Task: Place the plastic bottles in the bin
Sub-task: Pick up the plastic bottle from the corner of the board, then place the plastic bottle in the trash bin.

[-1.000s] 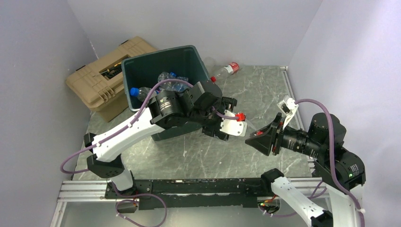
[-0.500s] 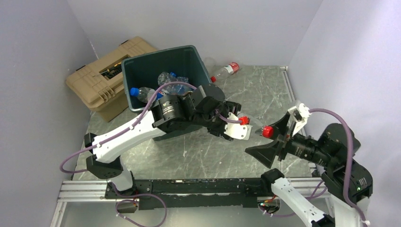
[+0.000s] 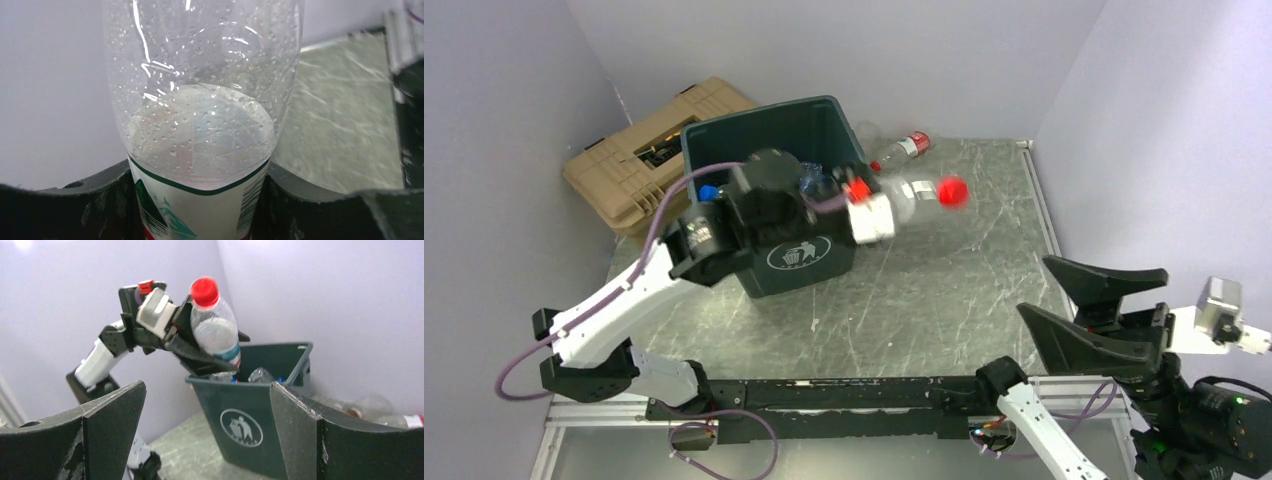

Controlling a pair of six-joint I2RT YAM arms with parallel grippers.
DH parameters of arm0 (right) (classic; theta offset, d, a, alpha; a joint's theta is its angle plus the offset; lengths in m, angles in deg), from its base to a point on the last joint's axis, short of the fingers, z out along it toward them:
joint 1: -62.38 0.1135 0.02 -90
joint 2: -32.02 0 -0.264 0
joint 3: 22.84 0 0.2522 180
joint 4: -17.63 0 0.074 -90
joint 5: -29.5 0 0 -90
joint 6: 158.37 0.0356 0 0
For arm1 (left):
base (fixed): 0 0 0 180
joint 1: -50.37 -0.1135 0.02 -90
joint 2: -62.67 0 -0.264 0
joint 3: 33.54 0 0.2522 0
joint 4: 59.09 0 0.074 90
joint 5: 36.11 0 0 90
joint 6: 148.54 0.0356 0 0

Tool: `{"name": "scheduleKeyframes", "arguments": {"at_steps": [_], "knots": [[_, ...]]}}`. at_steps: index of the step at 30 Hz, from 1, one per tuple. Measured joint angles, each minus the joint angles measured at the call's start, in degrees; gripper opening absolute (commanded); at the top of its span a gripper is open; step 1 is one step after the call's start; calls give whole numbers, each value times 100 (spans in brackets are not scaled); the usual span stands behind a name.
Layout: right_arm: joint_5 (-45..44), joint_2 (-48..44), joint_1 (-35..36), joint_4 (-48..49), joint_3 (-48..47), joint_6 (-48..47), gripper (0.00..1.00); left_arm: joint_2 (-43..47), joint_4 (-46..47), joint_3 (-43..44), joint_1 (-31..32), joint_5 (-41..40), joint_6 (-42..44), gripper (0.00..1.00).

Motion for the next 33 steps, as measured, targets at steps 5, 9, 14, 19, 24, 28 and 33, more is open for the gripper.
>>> {"name": "scheduleKeyframes", "arguments": {"at_steps": [5, 9, 14, 19, 24, 28, 33], "knots": [[-682, -72, 0, 507, 407, 144, 99, 116, 761, 96, -1720, 142, -1493, 34], [-1305, -114, 2, 640, 1414, 299, 98, -138, 920, 472, -2828, -149, -2758, 32], [-2184, -485, 0, 549, 2658, 592, 96, -369, 1440, 345, -4022, -101, -4242, 30], [-2522, -922, 0, 599, 3307, 903, 96, -566, 2221, -411, -4778, 74, -5421, 30], [-2693, -997, 0, 621, 3685, 1005, 96, -909, 3224, -1207, -4933, 396, -6072, 32], [-2820, -999, 0, 629, 3834, 1023, 99, -1185, 3694, -1467, -4905, 601, -6328, 46], [-3045, -885, 0, 656, 4116, 1272, 100, -1281, 3960, -1506, -4763, 741, -6220, 100]]}}
